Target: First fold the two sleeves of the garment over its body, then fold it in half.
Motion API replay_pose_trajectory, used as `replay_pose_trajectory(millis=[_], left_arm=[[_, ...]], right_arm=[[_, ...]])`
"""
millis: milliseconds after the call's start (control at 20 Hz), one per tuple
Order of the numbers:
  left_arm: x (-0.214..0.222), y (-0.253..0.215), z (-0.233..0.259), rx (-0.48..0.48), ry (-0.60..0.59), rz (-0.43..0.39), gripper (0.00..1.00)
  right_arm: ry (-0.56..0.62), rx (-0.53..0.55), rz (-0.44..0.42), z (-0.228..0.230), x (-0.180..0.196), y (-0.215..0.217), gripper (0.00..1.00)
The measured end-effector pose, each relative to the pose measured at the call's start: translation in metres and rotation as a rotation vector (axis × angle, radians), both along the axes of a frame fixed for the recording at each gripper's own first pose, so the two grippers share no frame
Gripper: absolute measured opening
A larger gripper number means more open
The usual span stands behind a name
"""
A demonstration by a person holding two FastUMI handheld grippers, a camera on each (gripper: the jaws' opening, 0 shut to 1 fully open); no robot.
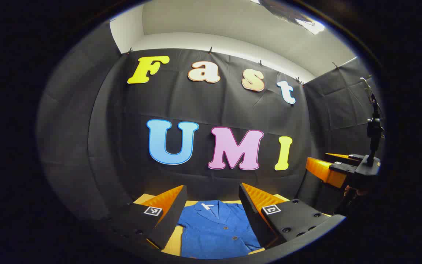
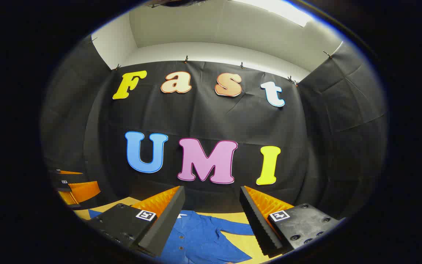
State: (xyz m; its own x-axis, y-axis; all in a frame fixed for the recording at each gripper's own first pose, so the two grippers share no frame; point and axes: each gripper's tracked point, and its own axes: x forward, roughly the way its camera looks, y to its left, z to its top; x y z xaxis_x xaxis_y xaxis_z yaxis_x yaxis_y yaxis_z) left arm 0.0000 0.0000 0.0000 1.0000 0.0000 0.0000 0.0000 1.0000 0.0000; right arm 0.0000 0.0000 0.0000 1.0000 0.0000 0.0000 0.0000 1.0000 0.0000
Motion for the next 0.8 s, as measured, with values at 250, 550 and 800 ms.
replay_pose_trajectory(millis=[250,550,800], left_arm=[[0.008,-0.007,0.003,0.022,-0.006,0.008,0.81],[0.02,-0.021,-0.006,0.035,0.007,0.028,0.81],[0.038,-0.036,-0.011,0.041,0.017,0.078,0.81]], right_arm=[[-0.001,0.015,0.026,-0.004,0.008,-0.002,0.96],[0.025,0.013,0.07,-0.019,0.022,-0.016,0.95],[0.044,0.024,0.122,-0.037,0.044,-0.031,0.96]])
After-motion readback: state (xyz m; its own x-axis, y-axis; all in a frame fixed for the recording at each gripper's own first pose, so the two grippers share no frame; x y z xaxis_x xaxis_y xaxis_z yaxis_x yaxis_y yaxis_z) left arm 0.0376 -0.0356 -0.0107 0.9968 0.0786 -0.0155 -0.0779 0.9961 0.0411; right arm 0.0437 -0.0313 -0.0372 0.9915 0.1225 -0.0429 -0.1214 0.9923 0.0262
